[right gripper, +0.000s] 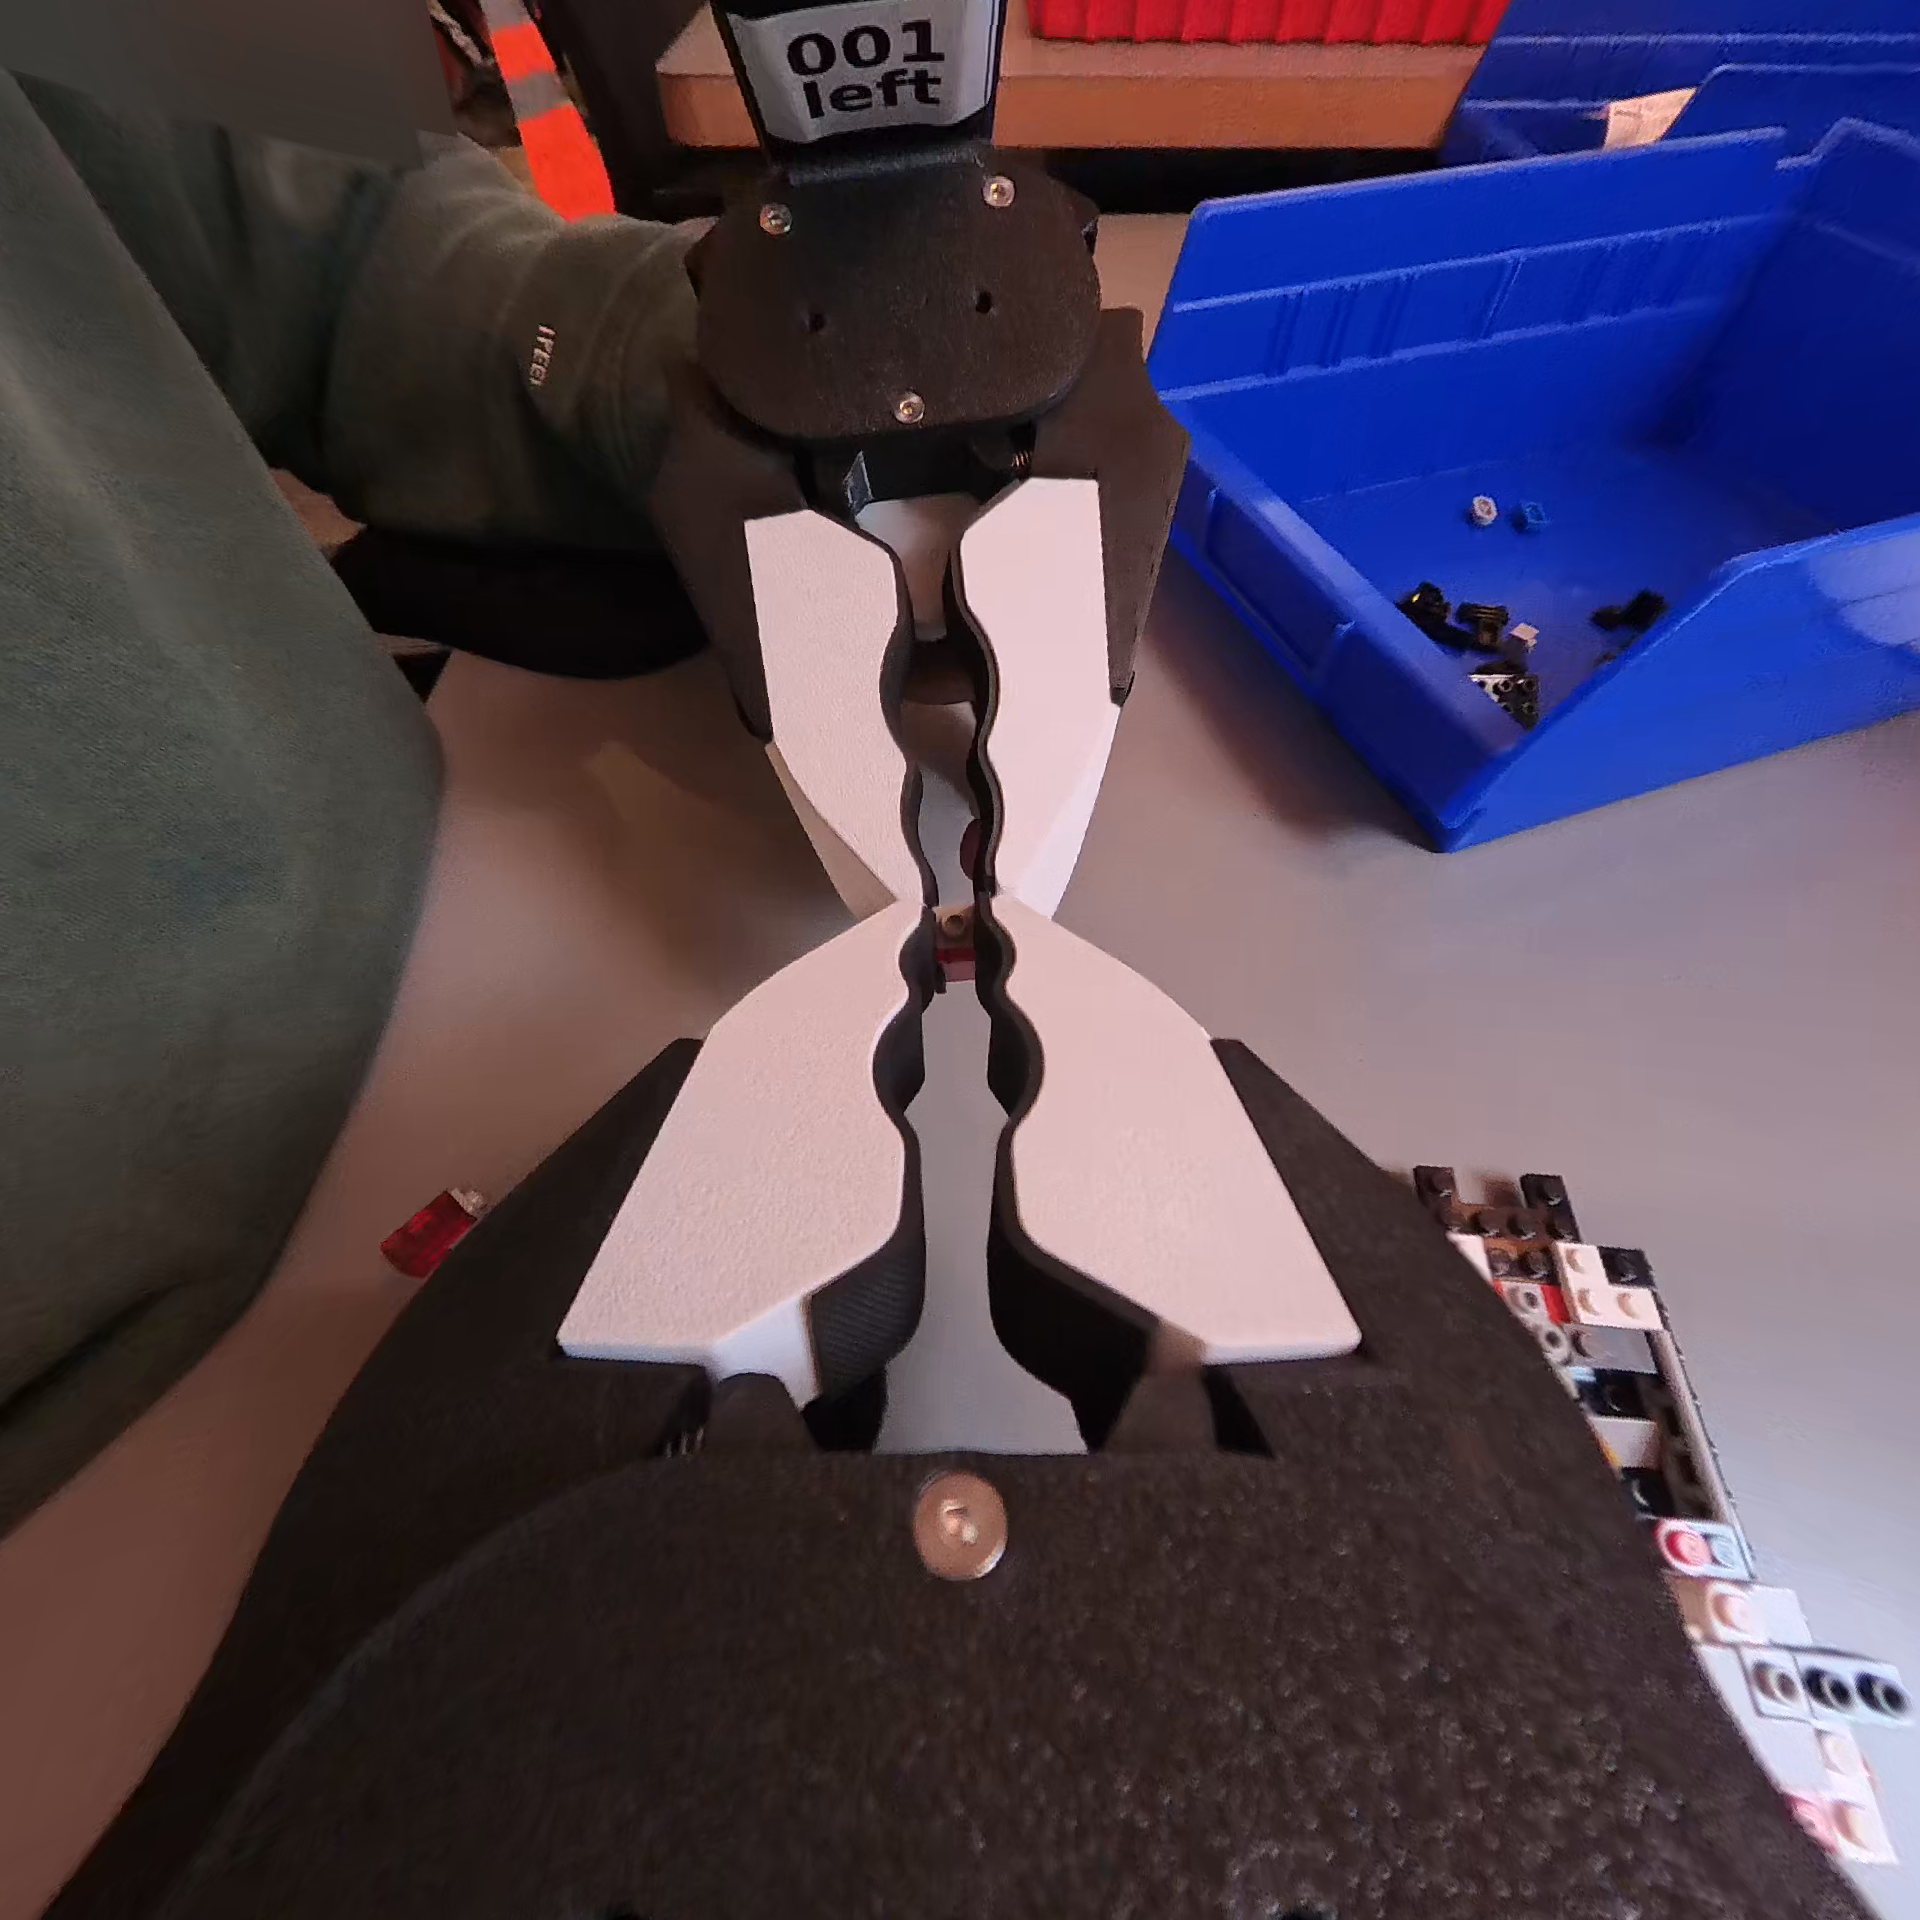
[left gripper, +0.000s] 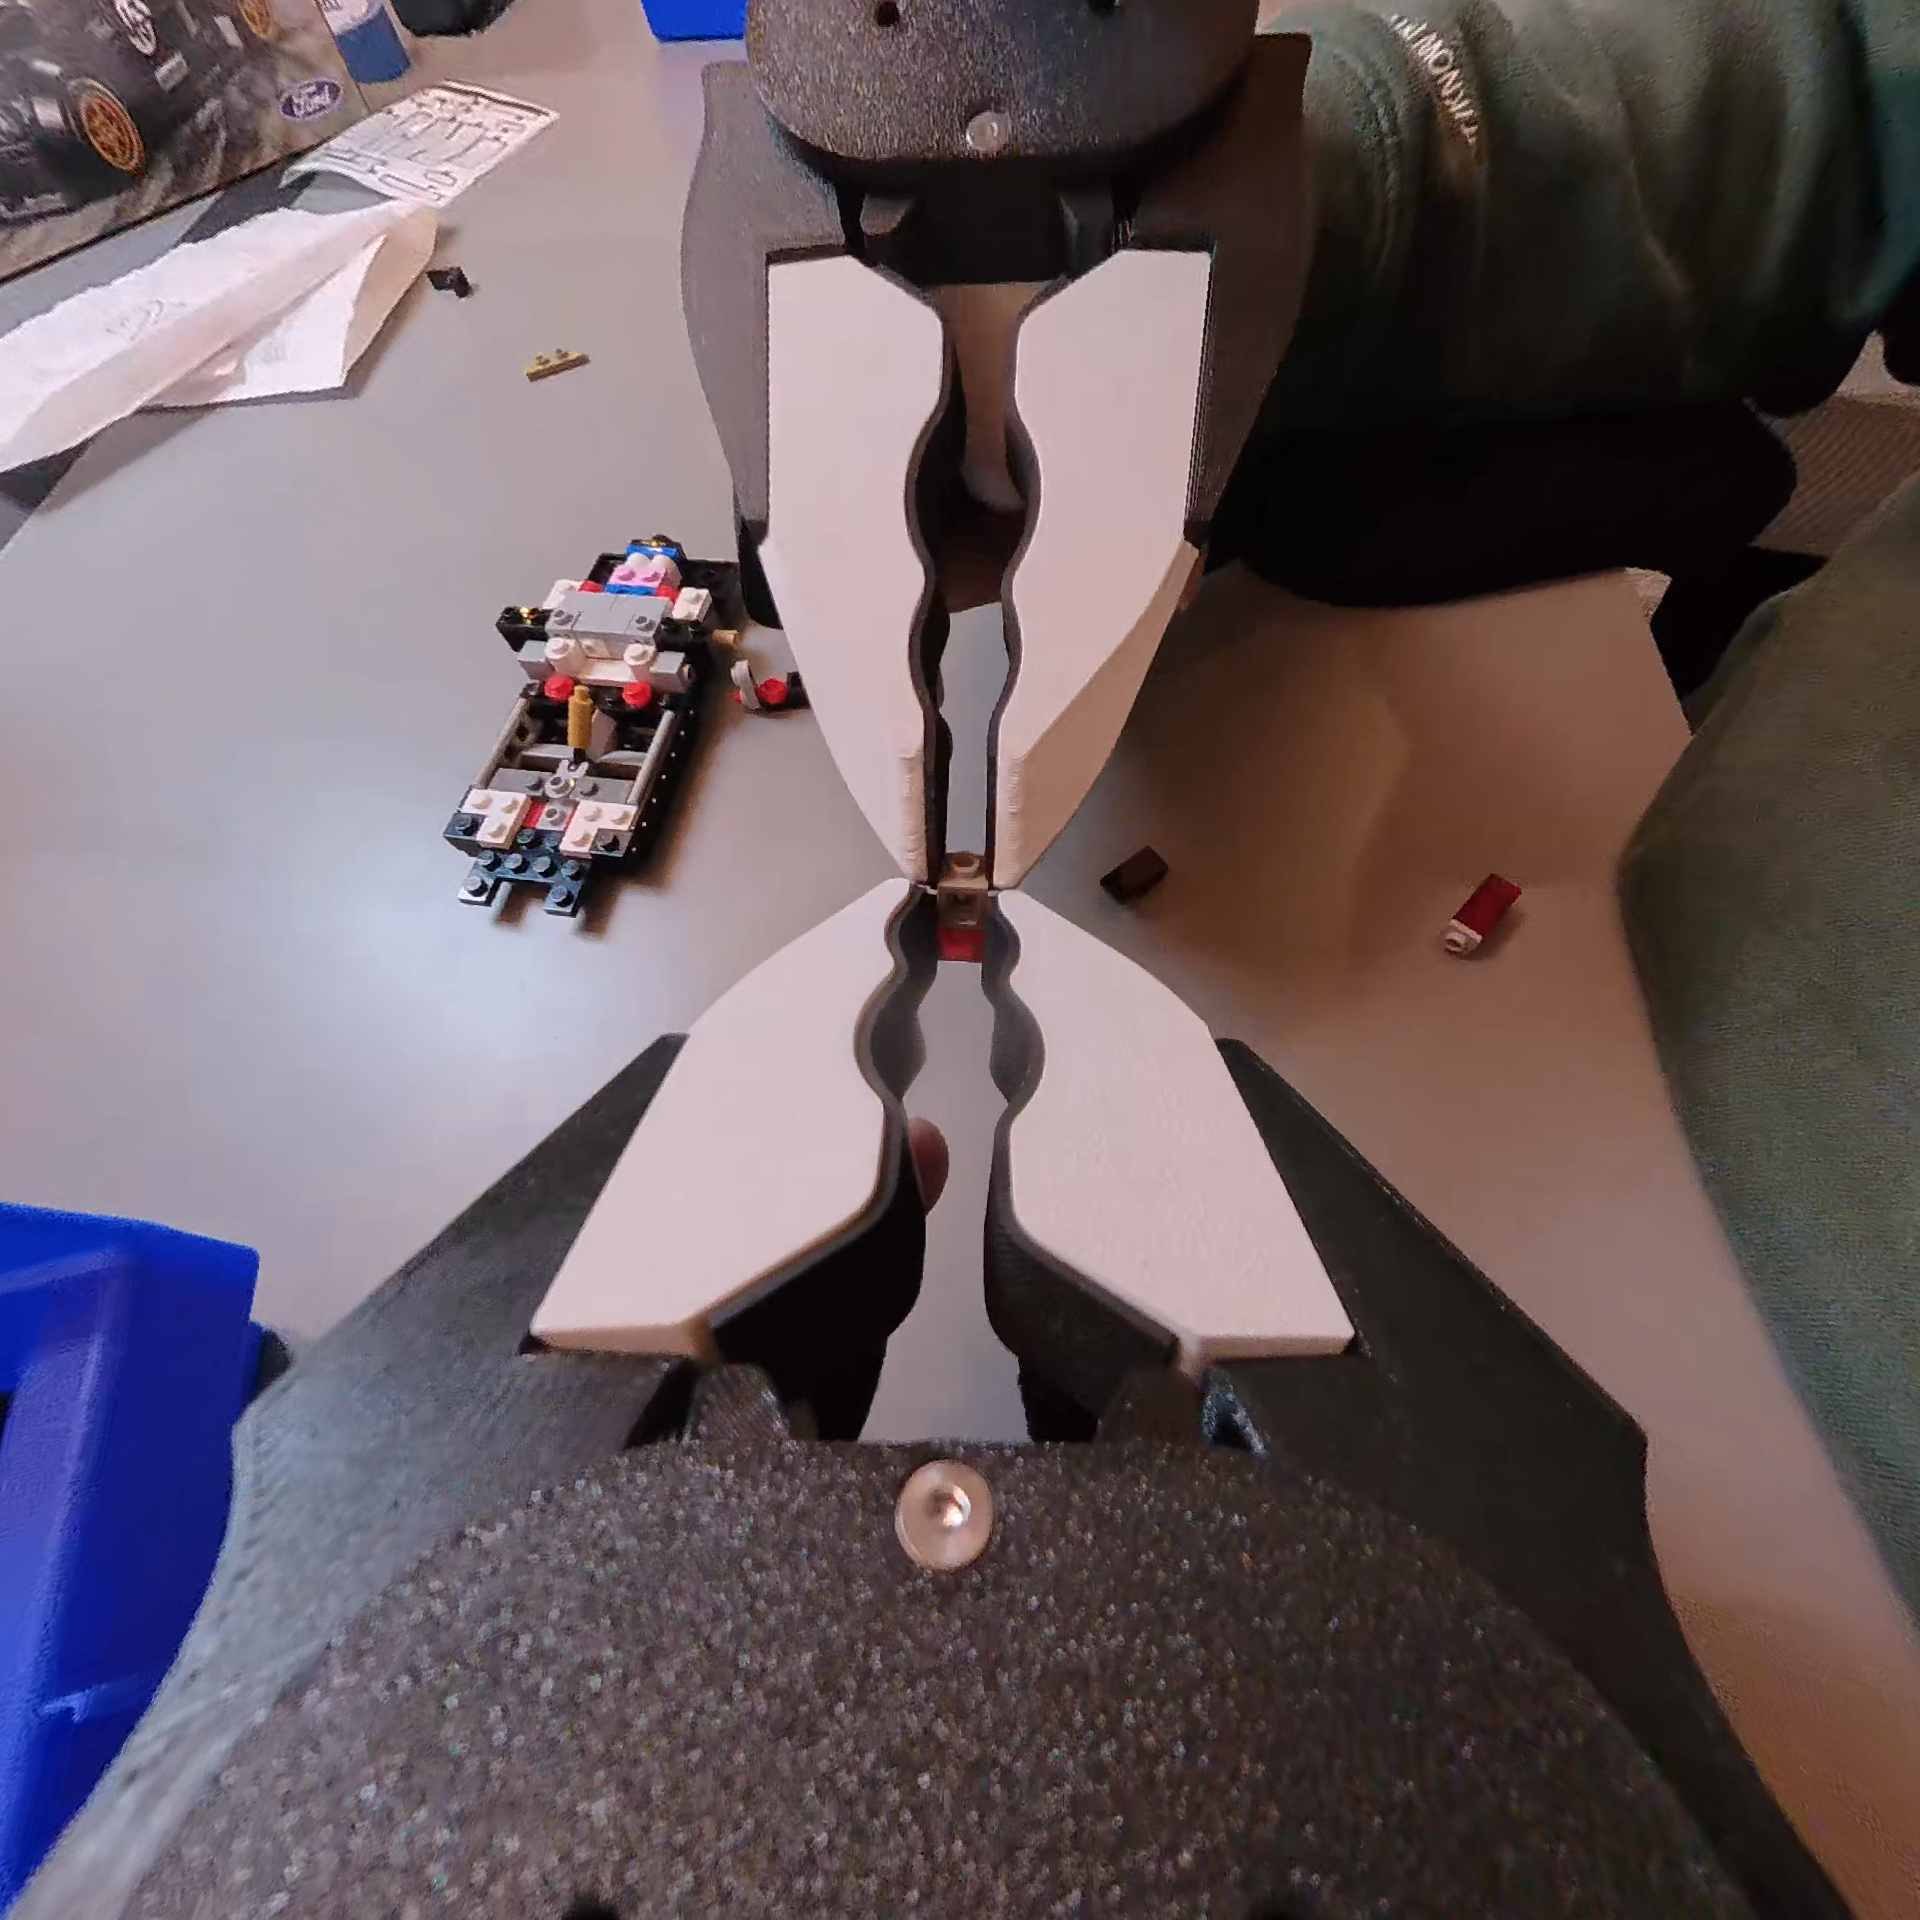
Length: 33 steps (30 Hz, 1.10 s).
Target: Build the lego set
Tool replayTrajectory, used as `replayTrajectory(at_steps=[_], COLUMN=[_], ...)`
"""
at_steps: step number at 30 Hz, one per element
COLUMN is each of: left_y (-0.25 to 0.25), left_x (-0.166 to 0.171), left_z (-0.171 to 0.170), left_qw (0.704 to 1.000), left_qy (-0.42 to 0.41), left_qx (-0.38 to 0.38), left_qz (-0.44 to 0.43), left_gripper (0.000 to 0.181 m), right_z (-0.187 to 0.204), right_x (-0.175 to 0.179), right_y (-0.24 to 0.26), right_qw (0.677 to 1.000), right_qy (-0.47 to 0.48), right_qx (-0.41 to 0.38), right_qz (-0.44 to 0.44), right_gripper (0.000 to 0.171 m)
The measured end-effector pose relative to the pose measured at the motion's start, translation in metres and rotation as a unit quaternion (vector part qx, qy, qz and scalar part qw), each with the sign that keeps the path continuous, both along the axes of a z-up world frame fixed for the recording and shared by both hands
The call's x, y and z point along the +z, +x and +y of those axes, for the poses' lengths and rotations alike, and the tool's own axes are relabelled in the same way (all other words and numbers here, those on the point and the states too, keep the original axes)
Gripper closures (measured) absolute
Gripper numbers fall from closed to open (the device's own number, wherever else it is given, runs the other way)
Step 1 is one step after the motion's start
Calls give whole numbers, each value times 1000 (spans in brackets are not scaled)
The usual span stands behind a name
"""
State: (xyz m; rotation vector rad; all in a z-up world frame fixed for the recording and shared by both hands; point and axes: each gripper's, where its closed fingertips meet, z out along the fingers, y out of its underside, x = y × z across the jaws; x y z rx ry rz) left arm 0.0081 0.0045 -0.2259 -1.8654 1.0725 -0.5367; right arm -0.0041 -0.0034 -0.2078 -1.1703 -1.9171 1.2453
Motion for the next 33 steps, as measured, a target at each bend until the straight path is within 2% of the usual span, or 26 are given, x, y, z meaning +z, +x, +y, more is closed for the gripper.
replayTrajectory(at_steps=[3,6,8,9,13,16,19,23,25,31,33], left_y=[-2,-1,3,5,-6,-18,-24,-27,-25,-17,-15], left_x=[-3,6,5,2,18,25,23,-14,-24,-13,0], left_z=[1,3,2,2,8,14,19,17,17,14,16], left_qw=[1000,1000,1000,1000,998,997,996,998,998,999,999], left_qy=[1,6,5,9,17,33,45,-10,-7,-4,25], left_qx=[4,6,1,0,22,44,61,56,55,37,36], left_qz=[9,-18,-18,-13,-52,-62,-56,19,40,-5,-29], left_gripper=[173,172,172,172,172,172,172,173,173,149,151], right_z=[1,2,-5,-6,17,27,28,18,20,20,20], right_x=[-1,10,36,44,55,49,21,14,11,6,5], right_y=[-1,-2,-3,-3,1,3,0,-2,-2,-3,-3], right_qw=[1000,996,982,979,972,977,991,993,993,994,994], right_qy=[-23,-85,-174,-185,-207,-190,-122,-111,-106,-105,-105], right_qx=[-2,-1,25,28,-17,-36,-46,-32,-35,-35,-36], right_qz=[0,22,64,76,108,88,37,25,21,13,11], right_gripper=[165,165,165,165,164,164,164,164,164,164,164])
